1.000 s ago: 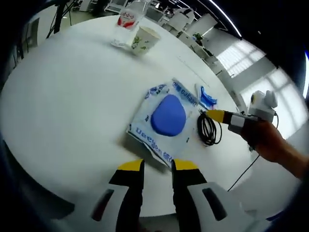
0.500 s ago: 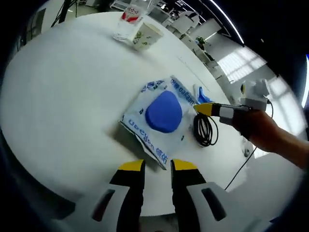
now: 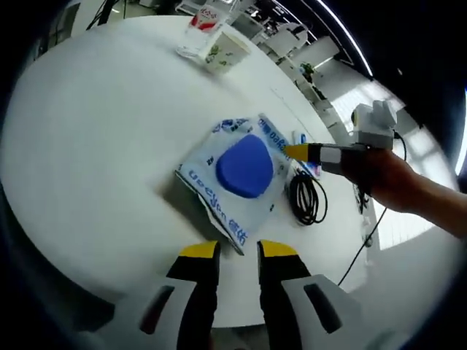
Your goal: Arrange the tabletop items into an orderly group along one side of the table until the central work area is clear of visible clutter.
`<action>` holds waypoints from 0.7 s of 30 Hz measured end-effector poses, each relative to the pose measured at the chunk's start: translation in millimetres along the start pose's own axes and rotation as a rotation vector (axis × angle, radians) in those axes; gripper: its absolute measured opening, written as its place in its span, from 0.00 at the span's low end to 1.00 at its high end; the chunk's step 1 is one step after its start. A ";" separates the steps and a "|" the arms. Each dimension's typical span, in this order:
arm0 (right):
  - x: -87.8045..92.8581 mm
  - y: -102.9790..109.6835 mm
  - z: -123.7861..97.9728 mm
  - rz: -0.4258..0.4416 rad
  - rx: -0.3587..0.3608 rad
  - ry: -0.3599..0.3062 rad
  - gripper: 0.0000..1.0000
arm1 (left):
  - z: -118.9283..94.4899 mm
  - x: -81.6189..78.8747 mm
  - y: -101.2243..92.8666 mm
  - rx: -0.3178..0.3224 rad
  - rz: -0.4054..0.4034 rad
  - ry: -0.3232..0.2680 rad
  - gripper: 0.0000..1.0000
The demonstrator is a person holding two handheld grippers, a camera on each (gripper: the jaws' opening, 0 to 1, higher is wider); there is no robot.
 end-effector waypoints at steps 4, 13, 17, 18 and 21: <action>-1.9 3.6 1.9 -0.030 -0.006 0.008 0.25 | 3.4 1.4 0.8 -0.013 -0.002 -0.006 0.17; -7.3 1.0 13.8 -0.041 -0.020 0.020 0.22 | 11.5 3.0 2.3 -0.022 -0.013 -0.014 0.12; -6.6 3.1 18.1 -0.062 -0.019 0.009 0.07 | 13.6 3.7 4.8 -0.029 -0.004 -0.013 0.02; -7.1 3.5 18.3 -0.065 -0.014 0.002 0.04 | 13.3 5.5 6.9 -0.041 0.000 -0.001 0.01; -5.9 5.4 17.8 -0.041 -0.030 0.007 0.02 | 11.4 5.8 9.8 -0.034 -0.028 -0.004 0.00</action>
Point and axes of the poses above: the point that each gripper's makers call its tool centre point, and the gripper's own axes: z roughly forward along the fingers, y roughly to its left, x roughly out of its underside, the point moved 7 cm from there along -z, roughly backward along the fingers, and after that the axes turned 8 degrees about x, right-handed, at the moved point
